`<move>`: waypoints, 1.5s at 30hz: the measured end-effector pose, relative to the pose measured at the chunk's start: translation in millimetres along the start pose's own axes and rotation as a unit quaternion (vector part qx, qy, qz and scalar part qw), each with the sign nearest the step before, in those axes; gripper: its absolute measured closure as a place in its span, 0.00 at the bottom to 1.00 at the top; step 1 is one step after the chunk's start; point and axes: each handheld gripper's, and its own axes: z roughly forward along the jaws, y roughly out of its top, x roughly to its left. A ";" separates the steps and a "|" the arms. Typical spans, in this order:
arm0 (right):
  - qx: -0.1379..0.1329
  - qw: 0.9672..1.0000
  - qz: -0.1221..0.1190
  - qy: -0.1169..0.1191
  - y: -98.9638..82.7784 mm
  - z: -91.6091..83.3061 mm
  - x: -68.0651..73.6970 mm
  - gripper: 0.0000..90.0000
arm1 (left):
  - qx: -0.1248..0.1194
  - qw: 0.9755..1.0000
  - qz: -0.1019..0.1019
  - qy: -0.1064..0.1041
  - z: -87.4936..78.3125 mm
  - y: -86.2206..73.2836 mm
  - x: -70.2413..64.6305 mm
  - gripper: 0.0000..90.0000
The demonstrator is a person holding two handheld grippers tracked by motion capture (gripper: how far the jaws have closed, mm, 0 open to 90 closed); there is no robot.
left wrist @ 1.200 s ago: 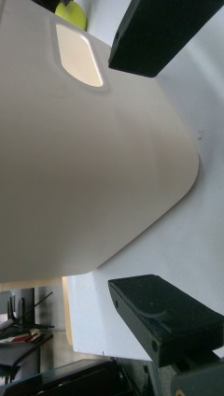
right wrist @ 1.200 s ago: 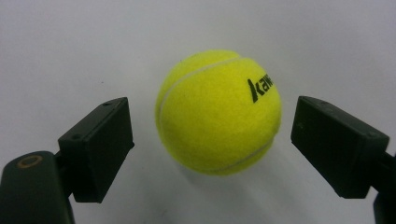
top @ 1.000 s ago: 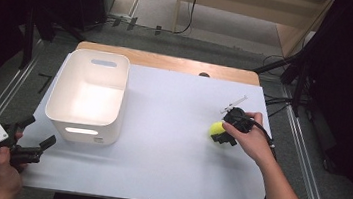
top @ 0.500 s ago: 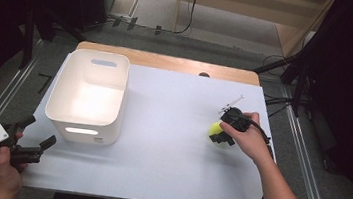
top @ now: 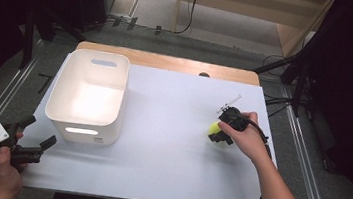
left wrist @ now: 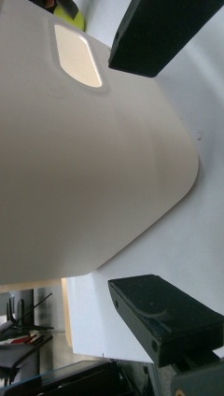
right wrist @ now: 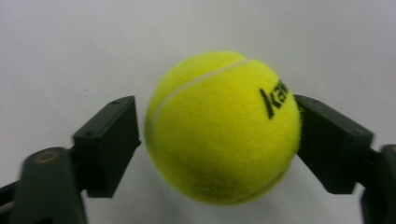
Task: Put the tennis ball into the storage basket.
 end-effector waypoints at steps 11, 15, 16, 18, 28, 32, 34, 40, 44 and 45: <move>0.003 1.000 0.006 -0.013 0.2 -0.1 0.9 0.25 | 0.000 1.000 0.000 0.000 0.0 0.0 0.0 0.00; 0.006 1.000 0.002 -0.016 1.8 -0.6 1.6 0.26 | -0.001 1.000 -0.002 0.000 0.1 0.0 -0.1 0.00; 0.006 1.000 0.002 -0.016 1.8 -0.6 1.6 0.26 | -0.001 1.000 -0.002 0.000 0.1 0.0 -0.1 0.00; 0.008 1.000 -0.003 -0.017 2.4 -1.6 1.5 0.26 | -0.001 1.000 -0.001 0.000 0.1 0.0 0.0 0.00; 0.002 1.000 -0.006 -0.015 3.3 -8.9 -0.1 0.26 | -0.001 1.000 -0.002 0.000 0.2 0.0 0.0 0.00; 0.000 1.000 -0.006 -0.013 5.1 -13.7 -0.3 0.26 | -0.001 1.000 -0.002 0.000 0.2 0.0 -0.1 0.00; -0.002 1.000 -0.008 -0.014 6.7 -16.7 0.3 0.26 | -0.001 1.000 -0.002 -0.001 0.2 0.0 -0.1 0.00; -0.004 1.000 -0.015 -0.011 12.2 -24.0 1.1 0.26 | -0.002 1.000 -0.003 0.000 0.1 -0.1 -0.1 0.00; -0.006 1.000 -0.017 -0.011 14.9 -26.7 1.6 0.26 | -0.002 1.000 -0.003 0.000 0.1 -0.1 -0.1 0.00; -0.005 1.000 -0.019 -0.011 17.5 -29.1 2.4 0.26 | -0.003 1.000 -0.004 -0.001 0.2 -0.1 -0.2 0.00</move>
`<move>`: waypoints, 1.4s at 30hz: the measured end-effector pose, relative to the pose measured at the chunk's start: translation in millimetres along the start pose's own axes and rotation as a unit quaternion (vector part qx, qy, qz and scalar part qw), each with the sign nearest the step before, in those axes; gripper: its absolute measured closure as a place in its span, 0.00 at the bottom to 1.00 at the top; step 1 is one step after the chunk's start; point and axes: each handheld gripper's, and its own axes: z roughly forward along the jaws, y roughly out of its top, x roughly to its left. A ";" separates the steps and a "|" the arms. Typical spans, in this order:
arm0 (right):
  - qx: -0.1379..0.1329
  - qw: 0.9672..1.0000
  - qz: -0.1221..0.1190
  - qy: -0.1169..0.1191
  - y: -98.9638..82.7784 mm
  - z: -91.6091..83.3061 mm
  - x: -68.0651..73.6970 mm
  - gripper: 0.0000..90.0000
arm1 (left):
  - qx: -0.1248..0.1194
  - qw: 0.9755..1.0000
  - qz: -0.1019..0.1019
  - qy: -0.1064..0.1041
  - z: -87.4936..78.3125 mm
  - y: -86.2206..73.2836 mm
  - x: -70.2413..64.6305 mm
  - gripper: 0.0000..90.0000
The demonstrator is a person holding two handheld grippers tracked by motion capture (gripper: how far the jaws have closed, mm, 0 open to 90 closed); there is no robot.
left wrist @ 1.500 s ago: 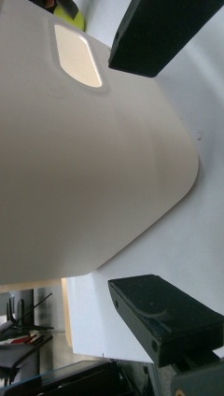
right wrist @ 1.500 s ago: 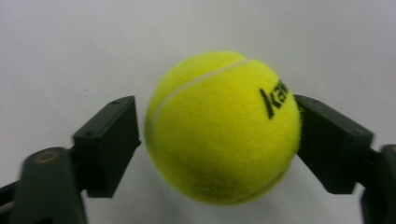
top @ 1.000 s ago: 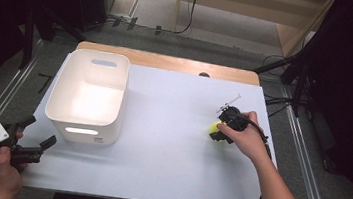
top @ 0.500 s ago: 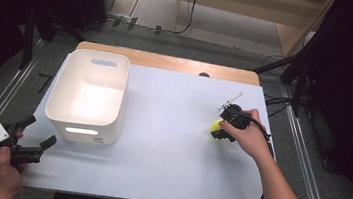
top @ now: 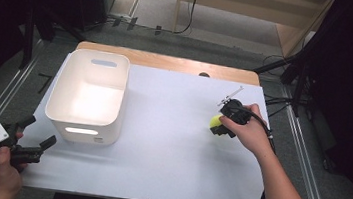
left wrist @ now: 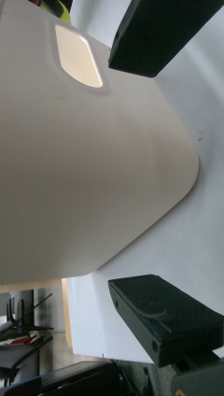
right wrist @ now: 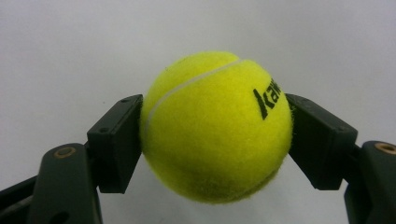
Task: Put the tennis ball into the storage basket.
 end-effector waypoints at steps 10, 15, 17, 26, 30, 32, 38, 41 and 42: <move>-0.002 1.000 -0.014 0.004 14.3 -9.9 4.5 0.27 | 0.001 1.000 0.001 -0.001 -0.2 0.0 0.3 0.00; -0.002 1.000 -0.023 0.005 23.3 -14.4 7.8 0.27 | 0.000 1.000 -0.001 -0.002 -0.3 0.0 0.3 0.00; -0.002 1.000 -0.027 0.005 26.6 -15.7 9.0 0.27 | 0.000 1.000 -0.001 -0.002 -0.2 0.0 0.4 0.00; -0.006 0.999 -0.042 0.009 42.6 -21.4 15.4 0.27 | -0.002 1.000 -0.002 -0.003 -0.4 0.0 0.7 0.00; -0.008 0.999 -0.047 0.012 50.9 -23.7 19.5 0.27 | -0.003 1.000 -0.003 -0.004 -0.6 0.0 0.8 0.00; -0.008 0.999 -0.052 0.012 54.3 -24.4 21.0 0.27 | -0.003 1.000 -0.003 -0.004 -0.5 -0.1 0.7 0.00; -0.012 0.998 -0.058 0.015 65.6 -27.9 25.2 0.27 | -0.002 1.000 -0.003 -0.005 -0.6 0.0 0.9 0.00; -0.013 0.998 -0.059 0.016 71.1 -30.3 27.3 0.27 | -0.002 1.000 -0.003 -0.005 -0.4 0.0 0.8 0.00; -0.014 0.998 -0.062 0.015 73.5 -31.1 28.3 0.27 | -0.001 1.000 -0.003 -0.005 -0.4 0.1 0.8 0.00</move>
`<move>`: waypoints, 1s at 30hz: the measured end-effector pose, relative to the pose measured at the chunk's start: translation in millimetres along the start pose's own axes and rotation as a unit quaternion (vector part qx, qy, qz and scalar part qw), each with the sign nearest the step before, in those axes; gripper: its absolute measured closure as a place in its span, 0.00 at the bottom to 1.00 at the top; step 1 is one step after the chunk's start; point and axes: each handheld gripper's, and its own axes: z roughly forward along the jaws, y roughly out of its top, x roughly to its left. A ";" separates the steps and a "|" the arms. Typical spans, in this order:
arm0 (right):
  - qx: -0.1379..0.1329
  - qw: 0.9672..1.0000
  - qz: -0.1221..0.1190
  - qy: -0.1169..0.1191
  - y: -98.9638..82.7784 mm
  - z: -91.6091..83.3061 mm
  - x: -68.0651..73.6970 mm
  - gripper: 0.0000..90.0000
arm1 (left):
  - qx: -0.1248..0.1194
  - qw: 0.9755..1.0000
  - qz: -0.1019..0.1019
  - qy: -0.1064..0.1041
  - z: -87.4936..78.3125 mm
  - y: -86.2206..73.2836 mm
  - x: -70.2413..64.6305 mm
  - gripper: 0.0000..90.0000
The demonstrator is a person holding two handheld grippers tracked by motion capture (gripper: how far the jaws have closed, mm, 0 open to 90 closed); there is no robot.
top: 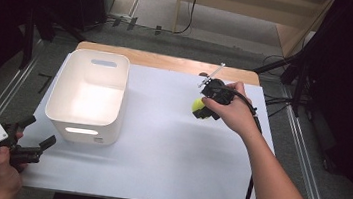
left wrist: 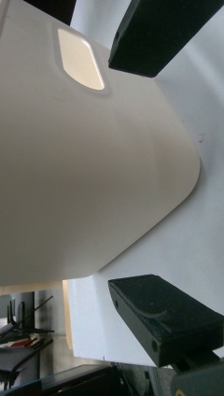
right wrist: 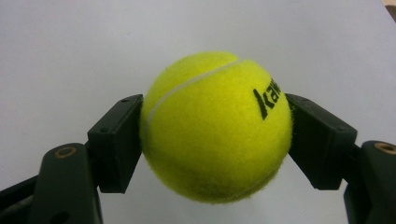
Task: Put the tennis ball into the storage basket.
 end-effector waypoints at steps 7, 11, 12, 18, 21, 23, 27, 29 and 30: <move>-0.002 1.000 -0.014 0.005 15.9 -2.7 5.8 0.27 | 0.000 1.000 -0.001 -0.001 0.3 0.0 0.0 0.00; -0.005 1.000 -0.021 0.007 23.9 -5.9 7.3 0.27 | -0.001 1.000 -0.001 -0.001 0.2 0.0 0.1 0.00; -0.006 1.000 -0.024 0.007 26.7 -6.8 8.1 0.27 | 0.000 1.000 -0.001 -0.001 0.3 0.0 0.0 0.00; -0.008 0.999 -0.030 0.010 37.8 -10.3 12.8 0.27 | 0.000 1.000 0.000 -0.001 0.3 0.0 0.0 0.00; -0.010 0.999 -0.036 0.011 44.5 -11.6 16.1 0.27 | 0.000 1.000 0.000 -0.002 0.3 0.1 0.1 0.00; -0.016 0.999 -0.042 0.017 49.1 -11.2 18.1 0.27 | 0.000 1.000 0.001 -0.002 0.4 0.0 0.1 0.00; -0.015 0.999 -0.044 0.021 53.7 -9.8 21.3 0.27 | 0.000 1.000 0.001 -0.002 0.5 0.0 0.2 0.00; -0.015 0.999 -0.046 0.021 57.0 -9.9 23.3 0.27 | 0.000 1.000 0.001 -0.002 0.5 0.0 0.1 0.00; -0.016 0.999 -0.046 0.024 58.7 -10.1 24.5 0.27 | 0.000 1.000 0.001 -0.003 0.6 0.1 0.1 0.00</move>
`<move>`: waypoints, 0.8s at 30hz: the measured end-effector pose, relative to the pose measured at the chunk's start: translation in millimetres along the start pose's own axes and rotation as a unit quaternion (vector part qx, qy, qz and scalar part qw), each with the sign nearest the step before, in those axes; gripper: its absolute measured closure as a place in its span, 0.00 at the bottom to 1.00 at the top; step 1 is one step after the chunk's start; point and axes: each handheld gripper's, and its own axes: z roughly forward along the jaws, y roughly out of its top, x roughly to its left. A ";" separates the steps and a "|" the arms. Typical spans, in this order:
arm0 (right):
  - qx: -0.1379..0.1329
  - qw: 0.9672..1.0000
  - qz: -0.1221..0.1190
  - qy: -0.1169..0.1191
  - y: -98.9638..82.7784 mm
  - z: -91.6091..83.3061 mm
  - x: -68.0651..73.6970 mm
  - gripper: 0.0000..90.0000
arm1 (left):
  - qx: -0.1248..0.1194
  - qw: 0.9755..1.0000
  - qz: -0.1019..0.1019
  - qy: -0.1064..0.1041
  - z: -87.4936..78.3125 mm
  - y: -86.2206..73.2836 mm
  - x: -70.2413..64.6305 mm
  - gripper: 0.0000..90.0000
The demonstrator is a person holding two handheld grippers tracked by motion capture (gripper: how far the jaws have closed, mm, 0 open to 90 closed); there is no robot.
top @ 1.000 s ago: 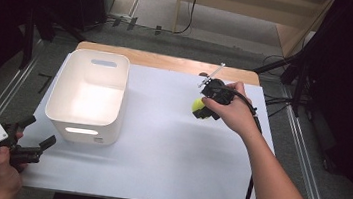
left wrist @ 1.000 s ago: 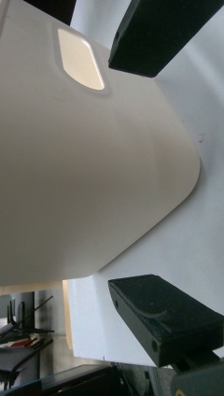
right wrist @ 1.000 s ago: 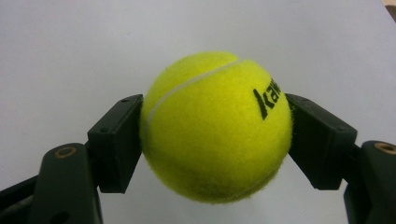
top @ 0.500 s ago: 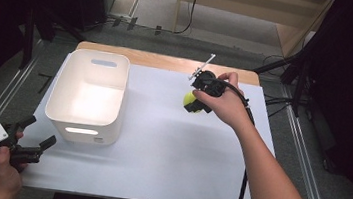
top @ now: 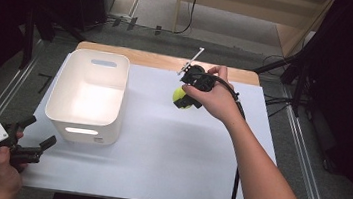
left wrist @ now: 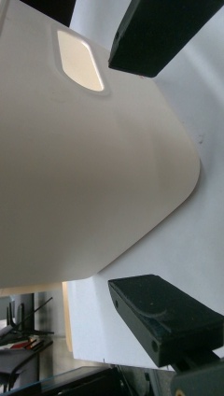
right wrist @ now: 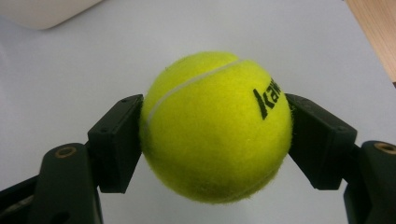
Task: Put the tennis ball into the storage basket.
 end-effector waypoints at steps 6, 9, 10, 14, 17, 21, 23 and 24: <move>-0.008 1.000 -0.016 0.004 12.5 -3.4 4.6 0.27 | 0.001 1.000 0.001 -0.001 0.1 0.1 -0.1 0.00; -0.009 1.000 -0.016 0.005 15.3 -4.6 5.9 0.27 | 0.001 1.000 0.001 0.000 0.1 0.1 -0.2 0.00; -0.009 1.000 -0.016 0.004 16.8 -5.1 6.6 0.27 | 0.000 1.000 0.001 -0.001 0.1 0.1 -0.2 0.00; -0.011 1.000 -0.025 0.008 22.1 -5.4 9.0 0.27 | 0.001 1.000 0.002 -0.001 0.2 0.0 -0.2 0.00; -0.014 1.000 -0.024 0.010 26.4 -4.7 12.1 0.27 | 0.001 1.000 0.001 -0.001 0.2 0.1 -0.3 0.00; -0.018 0.999 -0.029 0.016 31.8 -3.5 15.4 0.27 | 0.001 1.000 0.002 -0.001 0.4 0.0 -0.2 0.00; -0.017 0.999 -0.034 0.017 34.2 -2.5 17.1 0.27 | 0.000 1.000 0.001 -0.001 0.5 0.0 -0.4 0.00; -0.017 0.999 -0.033 0.020 36.3 -1.6 19.4 0.27 | 0.000 1.000 0.001 -0.001 0.3 0.0 -0.3 0.00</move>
